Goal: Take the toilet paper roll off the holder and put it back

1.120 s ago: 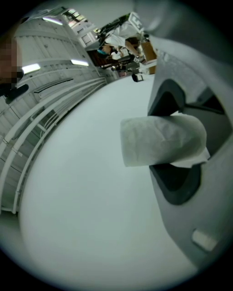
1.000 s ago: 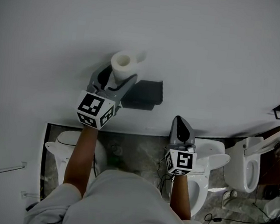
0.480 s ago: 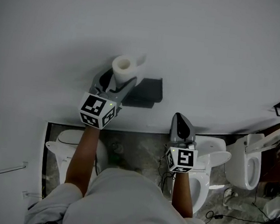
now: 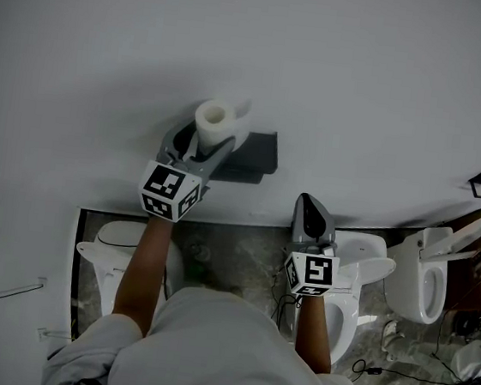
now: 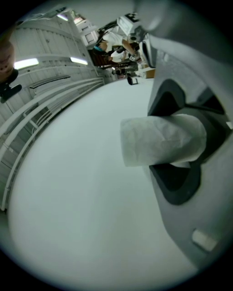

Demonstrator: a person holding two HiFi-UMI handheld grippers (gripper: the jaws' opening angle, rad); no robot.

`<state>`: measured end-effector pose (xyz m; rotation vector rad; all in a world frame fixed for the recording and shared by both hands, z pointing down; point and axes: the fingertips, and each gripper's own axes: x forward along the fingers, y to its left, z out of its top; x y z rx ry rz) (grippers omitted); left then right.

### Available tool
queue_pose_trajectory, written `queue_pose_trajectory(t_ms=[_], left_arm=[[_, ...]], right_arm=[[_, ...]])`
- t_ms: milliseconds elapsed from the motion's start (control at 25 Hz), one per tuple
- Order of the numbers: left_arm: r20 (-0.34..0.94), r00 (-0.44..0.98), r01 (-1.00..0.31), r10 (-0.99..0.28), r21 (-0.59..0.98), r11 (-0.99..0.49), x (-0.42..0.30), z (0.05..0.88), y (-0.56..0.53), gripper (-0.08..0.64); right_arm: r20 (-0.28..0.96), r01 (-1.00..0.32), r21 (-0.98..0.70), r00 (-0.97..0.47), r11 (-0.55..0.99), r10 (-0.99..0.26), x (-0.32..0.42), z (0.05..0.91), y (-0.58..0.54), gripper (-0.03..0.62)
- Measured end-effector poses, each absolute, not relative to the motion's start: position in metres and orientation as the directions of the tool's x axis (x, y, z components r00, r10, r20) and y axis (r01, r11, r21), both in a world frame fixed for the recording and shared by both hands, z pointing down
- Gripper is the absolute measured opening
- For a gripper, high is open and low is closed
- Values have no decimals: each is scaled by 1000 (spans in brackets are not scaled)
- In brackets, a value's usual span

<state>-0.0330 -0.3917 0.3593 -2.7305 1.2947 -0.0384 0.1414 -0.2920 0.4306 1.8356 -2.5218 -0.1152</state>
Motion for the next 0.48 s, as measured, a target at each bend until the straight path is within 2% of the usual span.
queue_pose_trajectory(t_ms=[480], left_arm=[[-2, 637, -766, -771, -110, -633, -32, 376, -395, 314]], right_arm=[[-21, -953, 72, -298, 295, -954, 144, 432, -293, 2]])
